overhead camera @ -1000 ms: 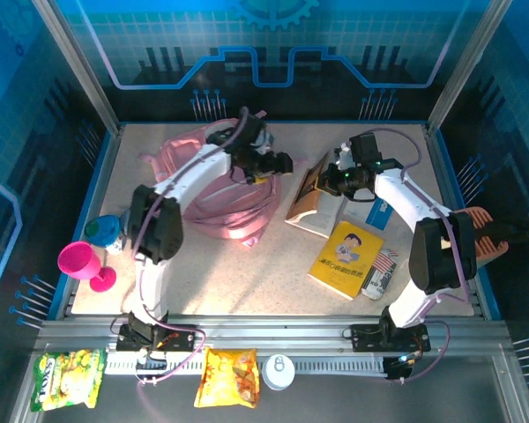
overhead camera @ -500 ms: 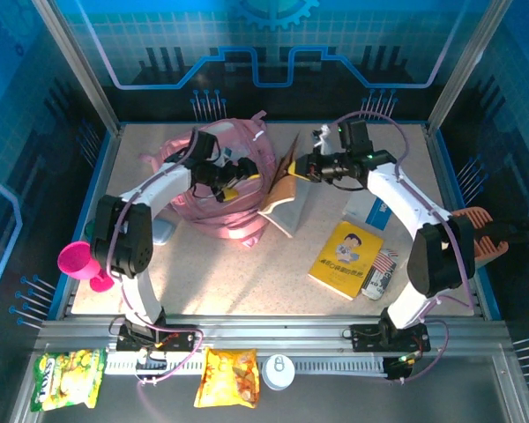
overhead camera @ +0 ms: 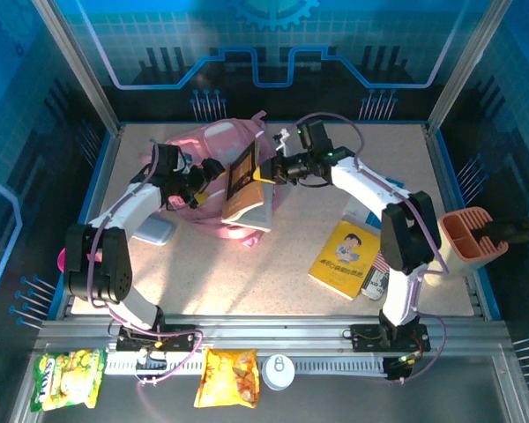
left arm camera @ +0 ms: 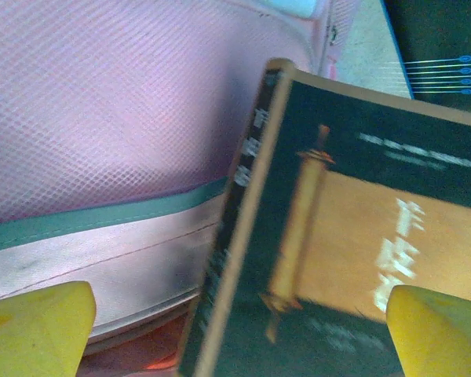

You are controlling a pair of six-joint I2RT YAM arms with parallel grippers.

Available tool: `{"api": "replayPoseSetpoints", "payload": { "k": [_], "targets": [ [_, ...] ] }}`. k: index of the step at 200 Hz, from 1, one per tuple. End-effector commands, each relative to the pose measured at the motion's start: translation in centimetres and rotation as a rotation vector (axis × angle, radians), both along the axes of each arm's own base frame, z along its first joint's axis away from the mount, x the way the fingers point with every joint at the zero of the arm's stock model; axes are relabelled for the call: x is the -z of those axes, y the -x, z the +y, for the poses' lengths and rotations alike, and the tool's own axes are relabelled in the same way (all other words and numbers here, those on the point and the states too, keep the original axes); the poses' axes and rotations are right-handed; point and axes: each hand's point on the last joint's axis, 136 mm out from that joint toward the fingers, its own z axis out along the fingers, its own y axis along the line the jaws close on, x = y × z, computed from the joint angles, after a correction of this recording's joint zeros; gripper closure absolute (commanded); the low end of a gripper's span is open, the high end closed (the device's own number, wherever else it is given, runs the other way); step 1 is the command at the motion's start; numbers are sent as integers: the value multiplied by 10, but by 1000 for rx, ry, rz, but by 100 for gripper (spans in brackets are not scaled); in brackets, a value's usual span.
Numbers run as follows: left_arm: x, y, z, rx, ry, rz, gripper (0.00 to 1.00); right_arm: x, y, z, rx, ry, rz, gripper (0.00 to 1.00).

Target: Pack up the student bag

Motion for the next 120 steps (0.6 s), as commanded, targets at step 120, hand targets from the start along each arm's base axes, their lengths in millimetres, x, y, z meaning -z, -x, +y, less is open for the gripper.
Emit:
{"api": "replayPoseSetpoints", "payload": {
  "k": [120],
  "targets": [
    [54, 14, -38, 201, -29, 142, 33, 123, -10, -53, 60, 451, 110, 81]
  ]
}}
